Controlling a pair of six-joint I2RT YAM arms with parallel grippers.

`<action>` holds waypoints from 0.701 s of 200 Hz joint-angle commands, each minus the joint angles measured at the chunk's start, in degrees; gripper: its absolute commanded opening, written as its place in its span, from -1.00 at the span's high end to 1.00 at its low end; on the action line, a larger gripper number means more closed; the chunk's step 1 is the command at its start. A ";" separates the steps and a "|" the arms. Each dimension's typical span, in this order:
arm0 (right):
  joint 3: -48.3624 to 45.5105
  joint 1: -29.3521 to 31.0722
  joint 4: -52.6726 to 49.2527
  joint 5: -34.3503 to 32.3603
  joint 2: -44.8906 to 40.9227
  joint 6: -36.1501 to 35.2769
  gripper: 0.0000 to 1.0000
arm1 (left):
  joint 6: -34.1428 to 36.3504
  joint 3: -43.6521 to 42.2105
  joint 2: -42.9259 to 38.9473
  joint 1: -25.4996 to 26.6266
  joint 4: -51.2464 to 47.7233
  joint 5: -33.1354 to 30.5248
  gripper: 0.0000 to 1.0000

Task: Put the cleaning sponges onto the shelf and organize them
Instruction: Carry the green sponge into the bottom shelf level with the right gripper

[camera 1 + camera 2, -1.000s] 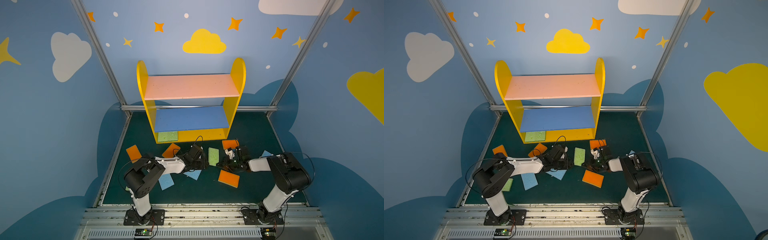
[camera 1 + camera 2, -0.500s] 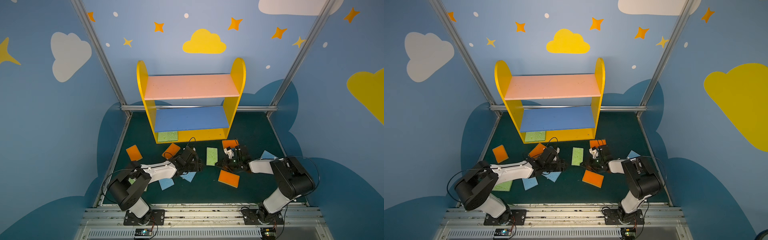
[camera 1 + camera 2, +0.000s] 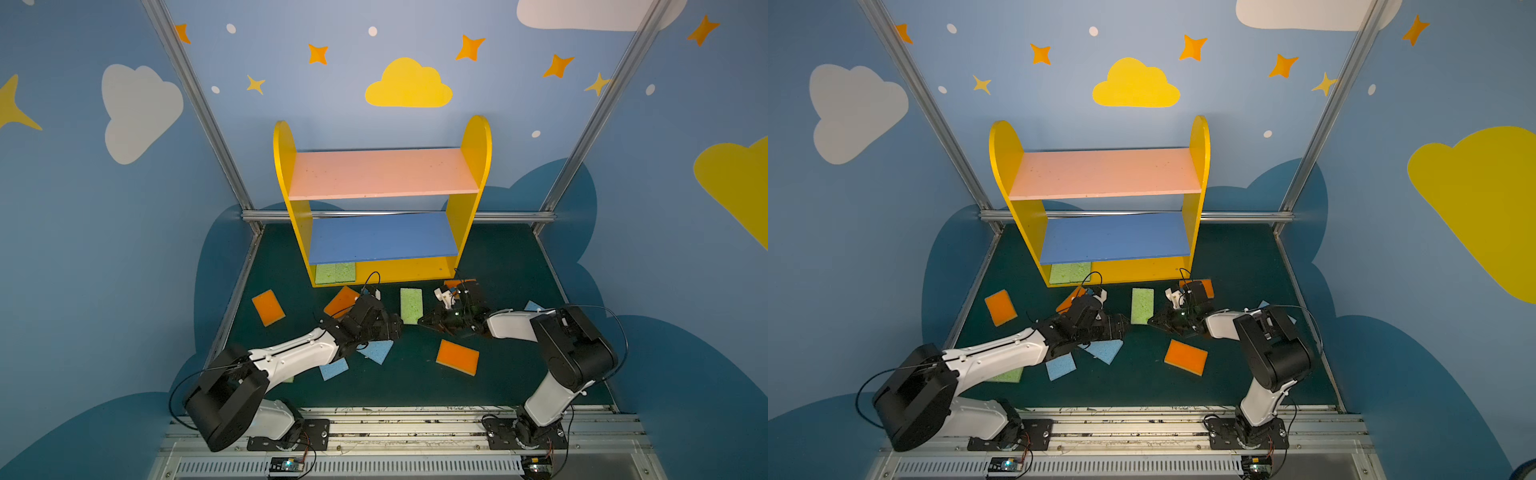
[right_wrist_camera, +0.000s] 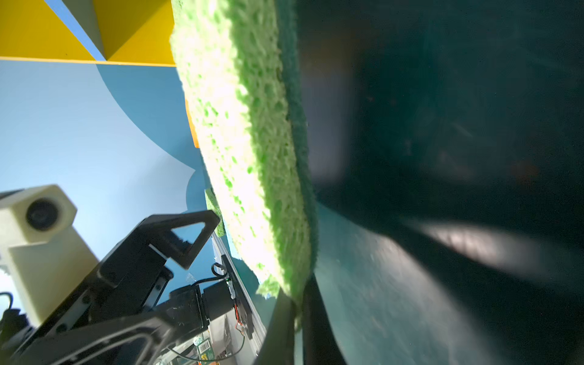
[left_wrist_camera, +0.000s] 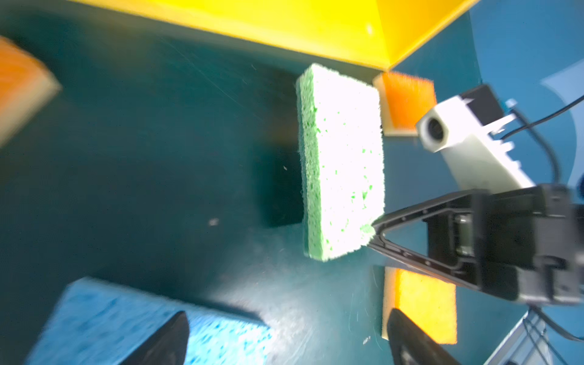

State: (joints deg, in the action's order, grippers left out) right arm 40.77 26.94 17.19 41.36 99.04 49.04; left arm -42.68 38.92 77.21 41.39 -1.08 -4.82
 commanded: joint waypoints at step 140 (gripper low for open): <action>19.20 3.82 6.93 2.78 18.01 7.03 1.00 | 2.71 -11.19 -20.54 -13.10 -8.72 -0.91 -0.99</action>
State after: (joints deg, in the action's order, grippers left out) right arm 56.73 30.20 22.35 42.87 114.63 54.72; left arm -41.32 29.02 58.78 29.71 -8.08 -6.87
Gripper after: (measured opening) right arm 0.054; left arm 0.994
